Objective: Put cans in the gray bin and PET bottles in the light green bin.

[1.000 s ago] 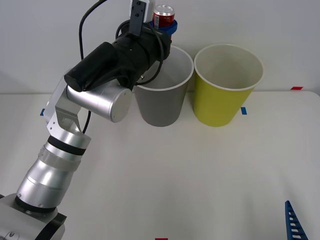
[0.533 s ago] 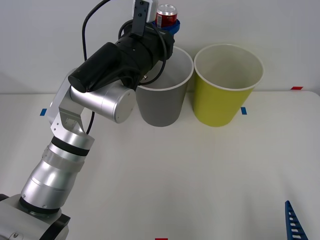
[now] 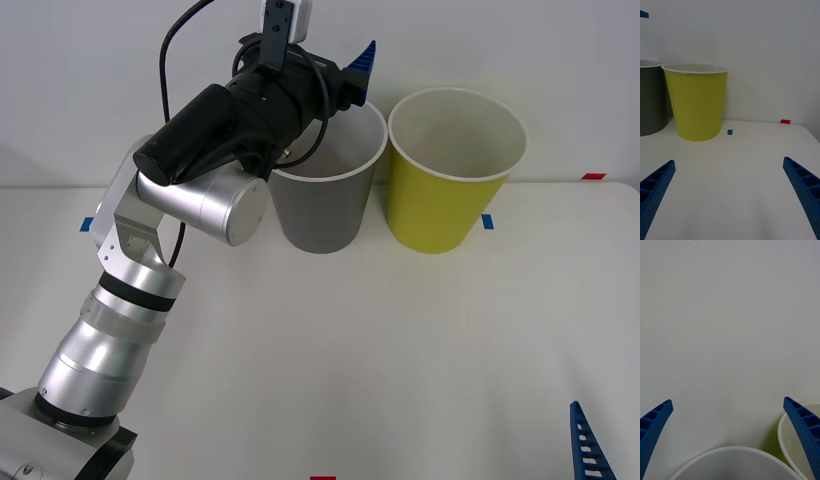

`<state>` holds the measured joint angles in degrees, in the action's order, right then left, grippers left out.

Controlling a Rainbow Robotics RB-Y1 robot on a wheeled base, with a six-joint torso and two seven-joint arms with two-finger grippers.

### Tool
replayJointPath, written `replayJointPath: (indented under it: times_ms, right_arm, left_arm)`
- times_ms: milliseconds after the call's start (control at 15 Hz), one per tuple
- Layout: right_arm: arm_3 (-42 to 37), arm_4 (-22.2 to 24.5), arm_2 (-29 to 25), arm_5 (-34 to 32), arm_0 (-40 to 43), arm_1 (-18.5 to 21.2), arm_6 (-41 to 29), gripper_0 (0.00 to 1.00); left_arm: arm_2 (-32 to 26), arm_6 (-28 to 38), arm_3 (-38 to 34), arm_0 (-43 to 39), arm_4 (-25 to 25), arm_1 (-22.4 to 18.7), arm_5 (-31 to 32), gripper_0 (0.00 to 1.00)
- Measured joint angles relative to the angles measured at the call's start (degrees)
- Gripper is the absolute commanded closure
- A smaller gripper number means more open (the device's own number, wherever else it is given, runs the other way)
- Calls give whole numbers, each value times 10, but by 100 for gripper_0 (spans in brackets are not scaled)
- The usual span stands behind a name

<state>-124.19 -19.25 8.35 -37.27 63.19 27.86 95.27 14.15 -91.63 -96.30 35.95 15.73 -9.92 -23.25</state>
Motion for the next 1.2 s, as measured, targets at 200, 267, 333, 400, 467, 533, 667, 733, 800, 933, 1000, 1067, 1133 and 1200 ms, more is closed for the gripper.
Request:
replayJointPath:
  times_ms: [200, 267, 333, 400, 467, 533, 667, 733, 800, 933, 1000, 1067, 1133, 1200]
  right_arm:
    - [0, 0, 0, 0, 0, 0, 0, 0]
    - [0, 0, 0, 0, 0, 0, 0, 0]
    - [0, 0, 0, 0, 0, 0, 0, 0]
    - [0, 0, 0, 0, 0, 0, 0, 0]
    - [0, 0, 0, 0, 0, 0, 0, 0]
    - [0, 0, 0, 0, 0, 0, 0, 0]
    - [0, 0, 0, 0, 0, 0, 0, 0]
    - [0, 0, 0, 0, 0, 0, 0, 0]
    - [0, 0, 0, 0, 0, 0, 0, 0]
    - [0, 0, 0, 0, 0, 0, 0, 0]
    - [0, 0, 0, 0, 0, 0, 0, 0]
    - [0, 0, 0, 0, 0, 0, 0, 0]
    - [0, 0, 0, 0, 0, 0, 0, 0]
    - [0, 0, 0, 0, 0, 0, 0, 0]
  left_arm:
    - [0, 0, 0, 0, 0, 0, 0, 0]
    - [0, 0, 0, 0, 0, 0, 0, 0]
    - [0, 0, 0, 0, 0, 0, 0, 0]
    - [0, 0, 0, 0, 0, 0, 0, 0]
    - [0, 0, 0, 0, 0, 0, 0, 0]
    - [0, 0, 0, 0, 0, 0, 1, 0]
    - [0, 0, 0, -1, 0, -1, 4, 0]
    - [0, -1, -3, -2, 0, -4, 5, 0]
    - [0, -1, -9, -10, 0, -10, 7, 0]
    - [-1, -1, -44, -46, 0, -24, 11, 0]
    - [-2, -1, -62, -63, 0, -31, 12, 0]
    - [-3, -1, -79, -80, 0, -40, 12, 0]
    - [-6, -1, -94, -96, 0, -49, 13, 0]
    - [-9, -1, -112, -112, 0, -57, 14, 0]
